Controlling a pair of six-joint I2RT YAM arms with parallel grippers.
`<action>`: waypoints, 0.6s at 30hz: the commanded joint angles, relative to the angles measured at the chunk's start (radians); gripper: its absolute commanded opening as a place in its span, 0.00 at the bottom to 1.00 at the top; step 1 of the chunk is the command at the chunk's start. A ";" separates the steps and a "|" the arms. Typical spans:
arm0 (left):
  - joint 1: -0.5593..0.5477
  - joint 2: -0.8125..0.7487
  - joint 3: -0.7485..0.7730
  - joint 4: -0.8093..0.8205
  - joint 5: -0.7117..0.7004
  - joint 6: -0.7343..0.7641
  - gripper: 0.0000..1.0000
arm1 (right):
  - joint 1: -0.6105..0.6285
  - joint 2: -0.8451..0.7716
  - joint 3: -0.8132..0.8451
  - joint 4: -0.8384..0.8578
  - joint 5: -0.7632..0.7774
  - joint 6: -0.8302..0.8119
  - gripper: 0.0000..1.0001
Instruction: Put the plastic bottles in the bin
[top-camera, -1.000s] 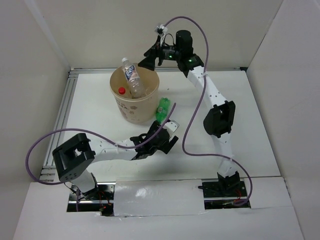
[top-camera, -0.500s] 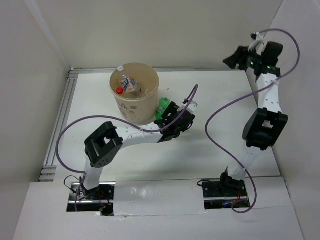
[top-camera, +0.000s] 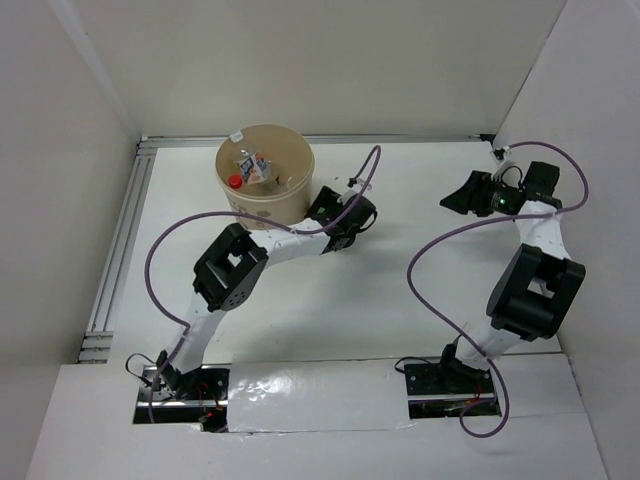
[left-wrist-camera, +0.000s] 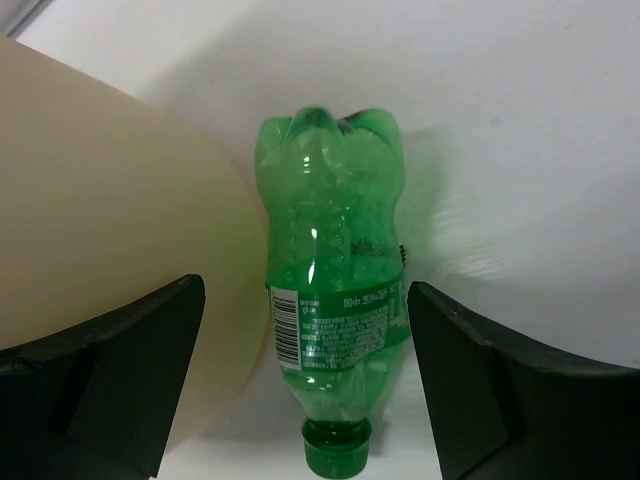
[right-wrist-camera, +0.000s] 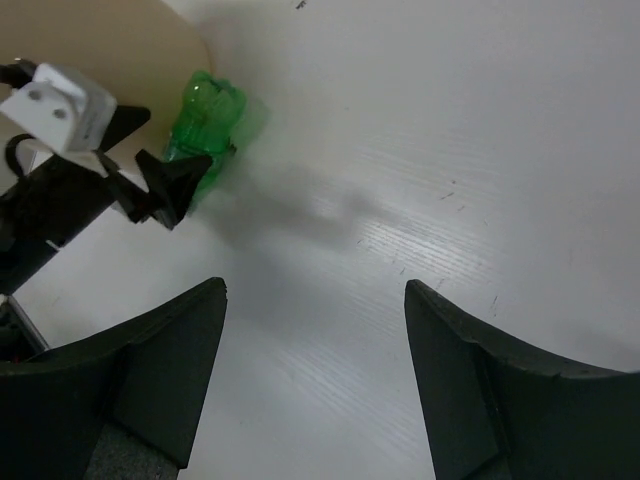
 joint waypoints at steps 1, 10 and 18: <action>0.012 0.051 0.024 -0.036 -0.001 -0.031 0.95 | -0.019 -0.068 -0.021 0.004 -0.068 -0.036 0.79; 0.012 0.095 0.023 -0.100 0.074 -0.096 0.49 | -0.028 -0.098 -0.048 -0.005 -0.087 -0.036 0.78; -0.083 -0.291 -0.025 0.024 0.184 -0.048 0.11 | 0.102 -0.117 -0.100 -0.054 0.006 -0.141 0.00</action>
